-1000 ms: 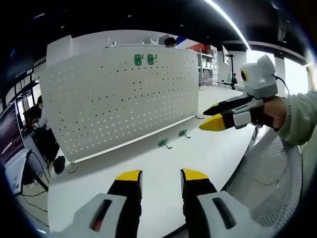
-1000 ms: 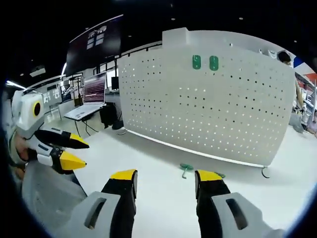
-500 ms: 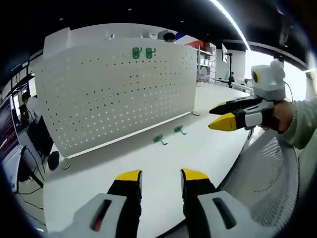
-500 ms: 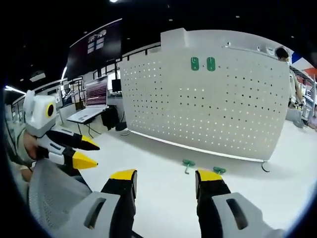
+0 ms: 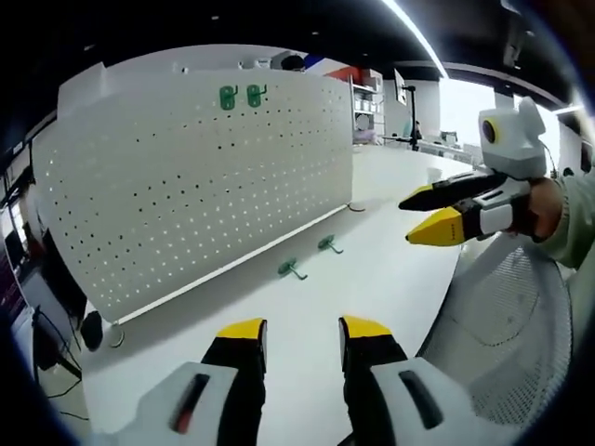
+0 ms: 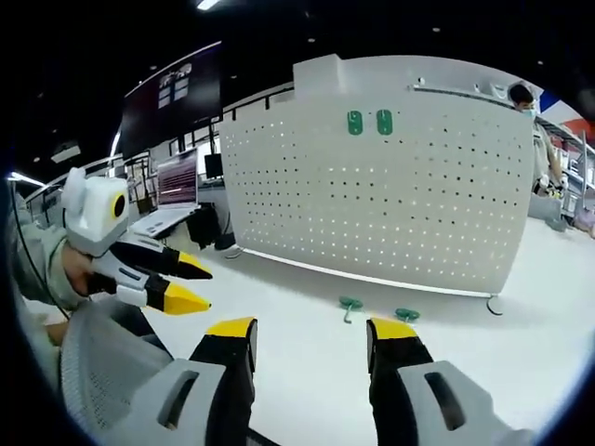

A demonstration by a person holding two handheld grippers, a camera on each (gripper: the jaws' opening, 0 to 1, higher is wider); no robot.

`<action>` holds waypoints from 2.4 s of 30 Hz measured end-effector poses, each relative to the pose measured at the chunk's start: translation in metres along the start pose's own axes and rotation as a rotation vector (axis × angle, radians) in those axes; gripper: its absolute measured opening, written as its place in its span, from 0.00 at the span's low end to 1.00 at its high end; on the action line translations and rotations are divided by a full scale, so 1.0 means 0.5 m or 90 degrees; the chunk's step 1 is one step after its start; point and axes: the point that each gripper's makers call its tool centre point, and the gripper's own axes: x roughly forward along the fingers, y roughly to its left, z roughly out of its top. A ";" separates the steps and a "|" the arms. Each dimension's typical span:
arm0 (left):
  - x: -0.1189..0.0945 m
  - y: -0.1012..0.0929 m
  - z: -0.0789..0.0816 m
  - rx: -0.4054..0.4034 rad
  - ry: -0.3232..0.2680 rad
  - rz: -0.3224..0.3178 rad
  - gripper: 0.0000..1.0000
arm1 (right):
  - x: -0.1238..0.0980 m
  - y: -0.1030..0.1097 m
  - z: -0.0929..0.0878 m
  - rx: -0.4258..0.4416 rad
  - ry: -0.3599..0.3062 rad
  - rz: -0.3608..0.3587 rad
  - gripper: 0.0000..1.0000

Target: Insert the hook assembly into the mounting plate slot until the hook locks in place.

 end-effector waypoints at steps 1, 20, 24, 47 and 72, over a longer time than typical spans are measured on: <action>0.005 0.003 -0.001 0.002 0.004 -0.003 0.32 | 0.000 0.000 -0.003 0.000 0.004 0.000 0.46; 0.113 0.052 0.028 0.051 0.023 -0.046 0.30 | -0.003 -0.009 -0.014 0.025 0.016 -0.021 0.46; 0.140 0.055 0.029 0.067 0.030 -0.059 0.29 | -0.005 -0.015 -0.018 0.037 0.019 -0.028 0.46; 0.293 0.086 0.005 0.147 0.075 -0.116 0.28 | -0.008 -0.014 -0.015 0.075 0.022 -0.042 0.46; 0.428 0.078 -0.016 0.205 0.093 -0.173 0.29 | -0.009 -0.039 -0.036 0.107 0.034 -0.072 0.45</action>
